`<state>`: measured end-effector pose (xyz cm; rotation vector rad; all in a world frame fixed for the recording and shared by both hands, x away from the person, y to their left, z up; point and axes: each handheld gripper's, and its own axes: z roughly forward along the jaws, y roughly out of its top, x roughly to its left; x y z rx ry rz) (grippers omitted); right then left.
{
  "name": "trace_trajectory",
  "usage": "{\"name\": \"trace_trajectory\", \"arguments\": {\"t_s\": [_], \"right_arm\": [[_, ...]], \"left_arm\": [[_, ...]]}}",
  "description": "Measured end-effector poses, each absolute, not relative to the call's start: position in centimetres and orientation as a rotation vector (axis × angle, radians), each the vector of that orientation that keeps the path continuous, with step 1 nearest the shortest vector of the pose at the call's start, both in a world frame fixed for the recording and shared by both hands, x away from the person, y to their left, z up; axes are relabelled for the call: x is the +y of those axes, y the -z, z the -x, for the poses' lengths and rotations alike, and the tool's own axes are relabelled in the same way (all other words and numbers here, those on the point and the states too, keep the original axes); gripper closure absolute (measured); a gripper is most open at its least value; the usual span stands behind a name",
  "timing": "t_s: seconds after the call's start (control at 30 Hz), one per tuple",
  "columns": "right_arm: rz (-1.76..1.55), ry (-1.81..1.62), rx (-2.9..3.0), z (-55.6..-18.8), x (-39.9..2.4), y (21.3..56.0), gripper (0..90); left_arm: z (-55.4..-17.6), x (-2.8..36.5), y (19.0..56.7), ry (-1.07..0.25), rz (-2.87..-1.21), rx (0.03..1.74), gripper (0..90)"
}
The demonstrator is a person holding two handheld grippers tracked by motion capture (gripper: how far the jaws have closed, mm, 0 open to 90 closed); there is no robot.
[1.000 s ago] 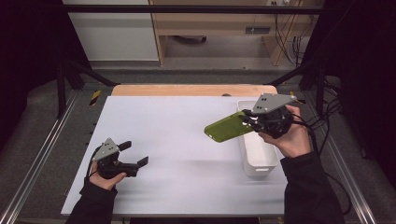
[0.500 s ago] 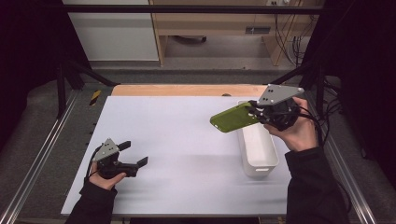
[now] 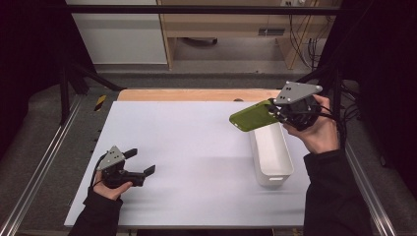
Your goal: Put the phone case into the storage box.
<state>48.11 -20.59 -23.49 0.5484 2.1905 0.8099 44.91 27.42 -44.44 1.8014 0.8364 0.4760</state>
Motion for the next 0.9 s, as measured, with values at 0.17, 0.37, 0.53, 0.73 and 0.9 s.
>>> {"name": "trace_trajectory", "arguments": {"t_s": [0.17, 0.37, 0.53, 0.73, 0.9], "right_arm": [[-0.553, -0.777, 2.177, -48.5, -20.7, 23.4, 80.2], [-0.555, -0.729, 2.166, -49.0, -21.0, 23.3, 80.2], [-0.563, -0.697, 2.156, -49.4, -21.2, 23.3, 80.1], [-0.579, -0.662, 2.138, -49.8, -21.5, 23.3, 80.1], [-0.584, -0.621, 2.127, -50.3, -21.7, 23.6, 80.1]], "left_arm": [[-44.9, 27.4, 44.4, -0.477, -1.8, 0.838, 3.3], [-44.9, 27.5, 44.5, -0.478, -1.801, 0.836, 3.3], [-44.9, 27.5, 44.5, -0.478, -1.8, 0.836, 3.3], [-44.9, 27.5, 44.5, -0.479, -1.8, 0.834, 3.3], [-44.9, 27.5, 44.5, -0.482, -1.802, 0.833, 3.3]]}}
